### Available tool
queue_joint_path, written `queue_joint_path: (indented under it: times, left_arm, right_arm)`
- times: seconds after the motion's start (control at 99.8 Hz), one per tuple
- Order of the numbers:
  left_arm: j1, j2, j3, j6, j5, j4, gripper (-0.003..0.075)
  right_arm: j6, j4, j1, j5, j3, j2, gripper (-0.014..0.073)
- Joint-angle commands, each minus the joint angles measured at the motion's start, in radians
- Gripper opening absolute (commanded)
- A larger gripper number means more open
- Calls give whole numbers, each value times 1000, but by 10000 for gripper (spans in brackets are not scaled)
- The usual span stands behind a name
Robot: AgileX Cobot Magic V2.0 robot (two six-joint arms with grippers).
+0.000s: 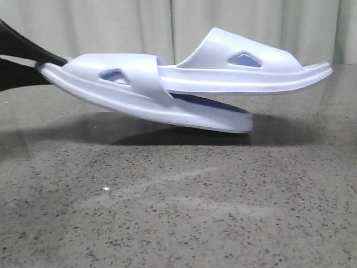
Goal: Insert blue slippers together front up
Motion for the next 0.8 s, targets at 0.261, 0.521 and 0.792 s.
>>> queue_joint_path:
  times: [0.261,0.521,0.792]
  left_arm:
    - [-8,21,-26,51,36,-57,18]
    - [-8,21,-26,100,24,-33,223]
    - [-8,19,-26,229,-77,-33,345]
  right_arm:
    - [-14,11,-1,-43,-29,-5,478]
    - [-14,11,-1,-43,-29,-5,478]
    - [-14,11,-1,-40,-29,-5,478]
